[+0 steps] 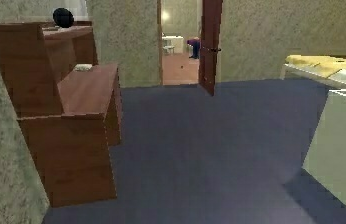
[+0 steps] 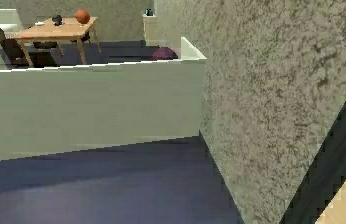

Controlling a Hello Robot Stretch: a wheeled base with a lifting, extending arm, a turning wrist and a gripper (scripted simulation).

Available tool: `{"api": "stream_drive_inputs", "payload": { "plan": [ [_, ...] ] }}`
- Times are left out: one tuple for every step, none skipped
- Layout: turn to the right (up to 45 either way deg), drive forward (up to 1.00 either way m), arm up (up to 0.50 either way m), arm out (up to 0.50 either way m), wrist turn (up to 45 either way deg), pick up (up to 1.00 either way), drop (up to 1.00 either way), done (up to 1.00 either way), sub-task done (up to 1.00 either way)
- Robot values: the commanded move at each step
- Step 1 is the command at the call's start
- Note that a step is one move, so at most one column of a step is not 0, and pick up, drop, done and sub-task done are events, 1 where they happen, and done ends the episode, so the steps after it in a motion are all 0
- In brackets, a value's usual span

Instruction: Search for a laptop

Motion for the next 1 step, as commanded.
{"api": "stream_drive_inputs", "payload": {
  "plan": [
    [0.0,1.0,0.0,0.0,0.0,0.0,0.0,0.0,0.0]
  ]
}}
